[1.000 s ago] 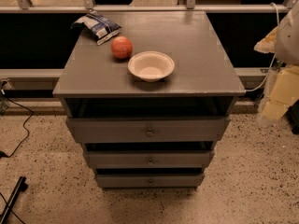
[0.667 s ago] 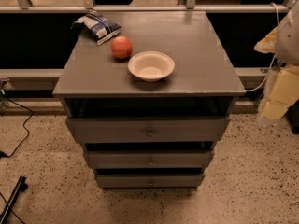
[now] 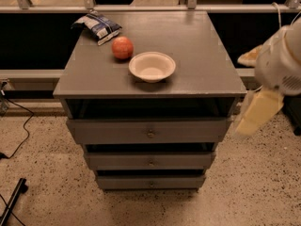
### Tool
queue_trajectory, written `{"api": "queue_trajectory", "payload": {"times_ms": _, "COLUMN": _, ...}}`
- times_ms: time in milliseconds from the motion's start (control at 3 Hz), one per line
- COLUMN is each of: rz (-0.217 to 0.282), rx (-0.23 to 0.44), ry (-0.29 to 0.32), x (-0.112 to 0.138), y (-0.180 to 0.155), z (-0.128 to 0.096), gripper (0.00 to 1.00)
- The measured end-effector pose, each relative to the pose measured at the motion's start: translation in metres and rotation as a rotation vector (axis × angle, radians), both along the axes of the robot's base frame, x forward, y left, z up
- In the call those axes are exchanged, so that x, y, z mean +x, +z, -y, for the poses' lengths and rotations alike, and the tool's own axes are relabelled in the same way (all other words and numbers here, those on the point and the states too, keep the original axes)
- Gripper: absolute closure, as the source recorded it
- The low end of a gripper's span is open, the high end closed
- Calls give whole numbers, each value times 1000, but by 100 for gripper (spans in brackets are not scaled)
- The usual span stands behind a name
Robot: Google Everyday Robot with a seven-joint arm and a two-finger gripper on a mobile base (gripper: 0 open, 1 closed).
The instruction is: Open top drawer
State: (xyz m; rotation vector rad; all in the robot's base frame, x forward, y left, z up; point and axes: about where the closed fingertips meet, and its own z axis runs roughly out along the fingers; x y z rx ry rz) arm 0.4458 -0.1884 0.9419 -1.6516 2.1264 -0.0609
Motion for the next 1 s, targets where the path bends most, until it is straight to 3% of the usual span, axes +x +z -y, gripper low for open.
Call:
{"api": "queue_trajectory", "payload": {"times_ms": 333, "rz": -4, "rx": 45, "ry": -4, "x": -6, "y": -30, "z": -9, "gripper": 0}}
{"api": "queue_trajectory", "payload": {"times_ms": 667, "rz": -17, "rx": -29, "ry": 33, "x": -4, "y": -33, "z": -13, "gripper": 0}}
{"api": "queue_trajectory", "payload": {"times_ms": 1000, "rz": -24, "rx": -35, "ry": 102, "x": -5, "y": -69, "z": -14, "gripper": 0}}
